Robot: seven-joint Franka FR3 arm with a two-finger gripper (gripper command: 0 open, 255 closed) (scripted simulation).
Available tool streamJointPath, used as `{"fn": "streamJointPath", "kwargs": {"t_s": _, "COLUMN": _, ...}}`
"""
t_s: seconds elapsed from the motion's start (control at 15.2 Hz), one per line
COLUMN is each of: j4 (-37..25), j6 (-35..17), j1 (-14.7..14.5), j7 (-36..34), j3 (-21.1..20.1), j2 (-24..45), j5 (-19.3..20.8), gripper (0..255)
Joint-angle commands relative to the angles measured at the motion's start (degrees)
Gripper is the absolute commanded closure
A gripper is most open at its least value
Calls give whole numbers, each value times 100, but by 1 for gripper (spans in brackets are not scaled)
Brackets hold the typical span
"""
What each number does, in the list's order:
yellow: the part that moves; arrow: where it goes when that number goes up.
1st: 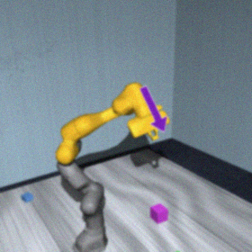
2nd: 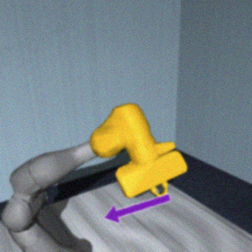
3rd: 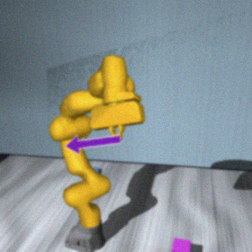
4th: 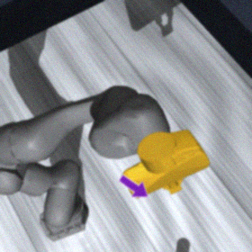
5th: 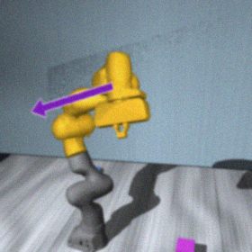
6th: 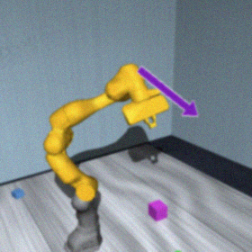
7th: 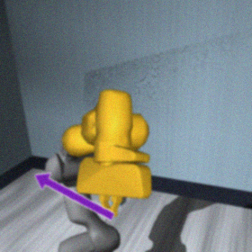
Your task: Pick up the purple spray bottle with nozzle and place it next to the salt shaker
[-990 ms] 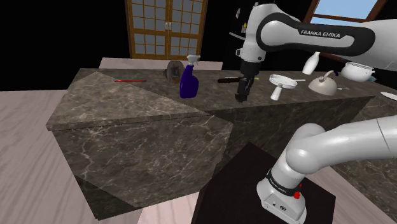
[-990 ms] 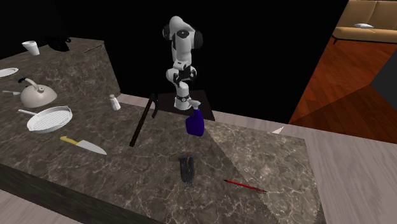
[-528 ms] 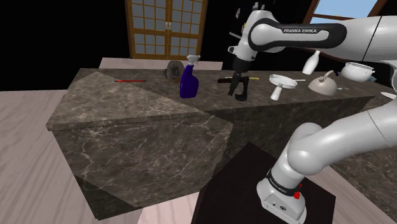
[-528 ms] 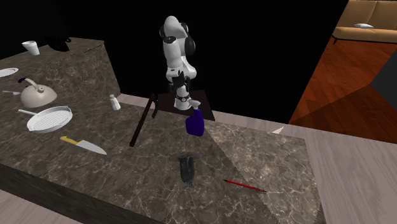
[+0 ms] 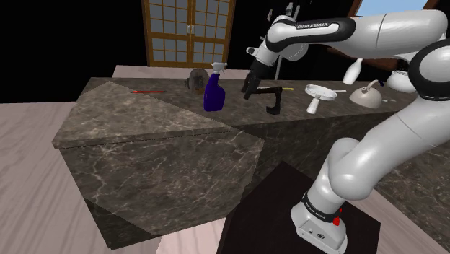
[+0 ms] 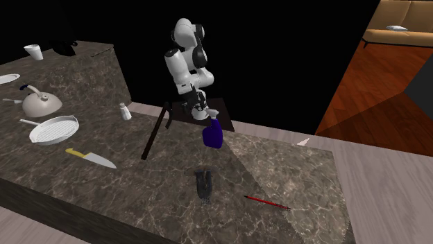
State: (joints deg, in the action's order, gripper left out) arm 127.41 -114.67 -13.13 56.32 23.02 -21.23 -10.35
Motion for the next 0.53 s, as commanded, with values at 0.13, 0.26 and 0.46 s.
{"fn": "streamJointPath", "kwargs": {"t_s": 0.13, "j4": -758, "j6": -73, "j1": -428, "j7": 1447, "j3": 527, "j2": 819, "j5": -919, "gripper": 0}}
{"fn": "streamJointPath", "kwargs": {"t_s": 0.26, "j4": -1202, "j6": 36, "j1": -582, "j7": 2155, "j3": 746, "j2": 1266, "j5": -1453, "gripper": 0}}
{"fn": "streamJointPath", "kwargs": {"t_s": 0.46, "j4": -1944, "j6": 371, "j1": -672, "j7": 3152, "j3": 967, "j2": 1968, "j5": -2290, "gripper": 0}}
